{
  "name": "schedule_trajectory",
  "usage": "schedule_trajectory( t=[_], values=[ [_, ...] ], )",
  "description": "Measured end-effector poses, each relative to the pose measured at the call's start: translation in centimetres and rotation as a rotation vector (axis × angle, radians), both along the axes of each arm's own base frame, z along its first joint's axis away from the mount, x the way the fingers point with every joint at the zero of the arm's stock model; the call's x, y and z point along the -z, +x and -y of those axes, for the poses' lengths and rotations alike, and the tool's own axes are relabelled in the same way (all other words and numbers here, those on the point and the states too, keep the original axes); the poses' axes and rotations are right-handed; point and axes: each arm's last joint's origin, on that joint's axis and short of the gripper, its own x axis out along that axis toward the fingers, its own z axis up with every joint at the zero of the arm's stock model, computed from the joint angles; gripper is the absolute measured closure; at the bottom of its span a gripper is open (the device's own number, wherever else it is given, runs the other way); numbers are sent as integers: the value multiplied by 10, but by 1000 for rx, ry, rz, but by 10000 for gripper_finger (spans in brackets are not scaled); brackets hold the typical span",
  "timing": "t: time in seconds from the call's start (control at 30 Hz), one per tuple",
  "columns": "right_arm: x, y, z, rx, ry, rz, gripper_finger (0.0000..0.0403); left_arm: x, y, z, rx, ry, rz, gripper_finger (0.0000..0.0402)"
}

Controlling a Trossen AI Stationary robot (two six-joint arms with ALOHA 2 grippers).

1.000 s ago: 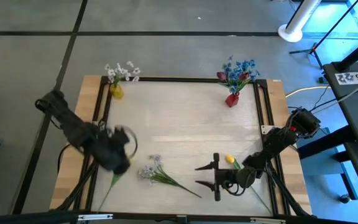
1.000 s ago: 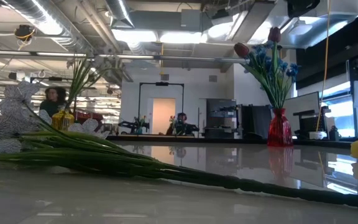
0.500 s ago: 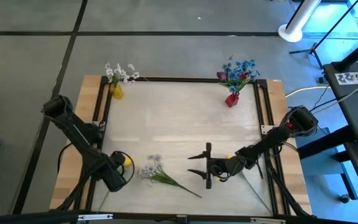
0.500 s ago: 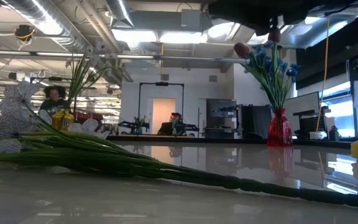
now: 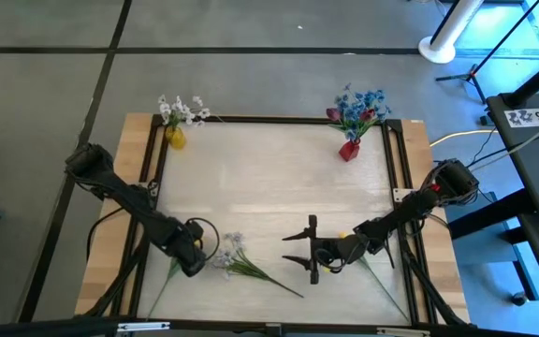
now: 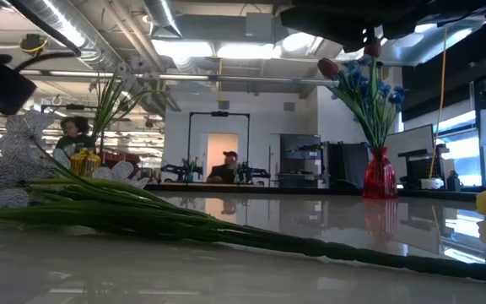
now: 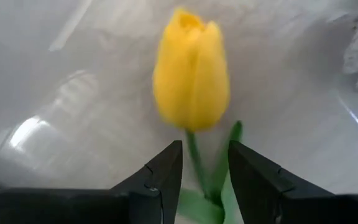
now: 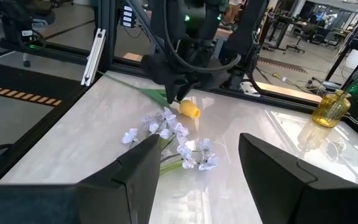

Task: Sort flowers into vase by color
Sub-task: Put the left yellow flower into the yellow vase

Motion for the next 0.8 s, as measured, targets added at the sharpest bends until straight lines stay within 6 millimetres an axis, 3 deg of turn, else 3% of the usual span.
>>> schedule_trajectory(
  t=[0.37, 0.47, 0.63, 0.8],
  values=[
    [1, 0, 0, 4, 24, -13, 185, 9, -4, -5, 58, 55, 29, 281],
    [1, 0, 0, 5, 25, -13, 185, 9, -5, -3, 112, 47, 36, 307],
    [1, 0, 0, 4, 25, -13, 185, 9, -5, -2, 182, 70, 61, 384],
    [2, 0, 0, 4, 24, -14, 185, -6, 8, 2, 219, 100, 140, 390]
  ],
)
